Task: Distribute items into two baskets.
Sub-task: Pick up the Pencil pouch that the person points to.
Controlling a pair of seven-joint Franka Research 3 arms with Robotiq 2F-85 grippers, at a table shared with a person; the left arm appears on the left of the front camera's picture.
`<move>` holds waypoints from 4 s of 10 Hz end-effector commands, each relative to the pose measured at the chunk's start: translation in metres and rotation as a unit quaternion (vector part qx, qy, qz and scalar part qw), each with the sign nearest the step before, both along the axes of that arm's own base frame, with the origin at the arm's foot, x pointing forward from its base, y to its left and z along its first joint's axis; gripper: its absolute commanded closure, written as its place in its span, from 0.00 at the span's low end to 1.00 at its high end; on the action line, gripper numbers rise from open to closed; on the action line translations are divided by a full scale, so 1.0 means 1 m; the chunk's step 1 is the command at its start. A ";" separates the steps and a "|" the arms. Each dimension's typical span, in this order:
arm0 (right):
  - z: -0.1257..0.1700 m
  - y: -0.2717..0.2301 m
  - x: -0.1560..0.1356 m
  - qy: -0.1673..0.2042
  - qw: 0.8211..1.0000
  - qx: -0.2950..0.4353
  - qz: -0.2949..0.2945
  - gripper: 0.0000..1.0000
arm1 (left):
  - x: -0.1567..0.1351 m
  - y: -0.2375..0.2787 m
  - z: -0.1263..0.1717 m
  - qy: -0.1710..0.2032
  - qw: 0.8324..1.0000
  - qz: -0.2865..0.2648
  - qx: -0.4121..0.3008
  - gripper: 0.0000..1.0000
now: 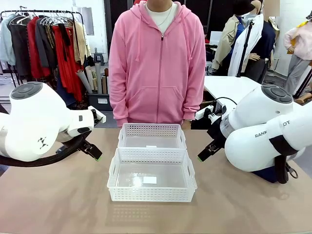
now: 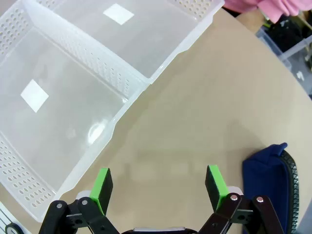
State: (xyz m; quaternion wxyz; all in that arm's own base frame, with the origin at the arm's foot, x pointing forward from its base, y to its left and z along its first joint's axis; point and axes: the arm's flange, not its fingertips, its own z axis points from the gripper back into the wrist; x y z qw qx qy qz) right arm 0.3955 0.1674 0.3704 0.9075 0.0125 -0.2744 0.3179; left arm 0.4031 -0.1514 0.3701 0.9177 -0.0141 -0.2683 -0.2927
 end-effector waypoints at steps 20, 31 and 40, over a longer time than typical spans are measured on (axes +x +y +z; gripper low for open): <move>0.124 -0.195 0.012 0.080 0.980 0.172 0.058 0.00 | 0.011 0.202 0.143 0.106 0.980 -0.031 -0.167 0.00; 0.154 -0.327 -0.055 0.025 0.952 0.303 0.033 0.00 | -0.046 0.323 0.158 0.011 0.944 -0.030 -0.328 0.00; 0.153 -0.329 -0.057 0.038 0.953 0.300 0.013 0.00 | -0.044 0.323 0.159 0.012 0.939 -0.018 -0.344 0.00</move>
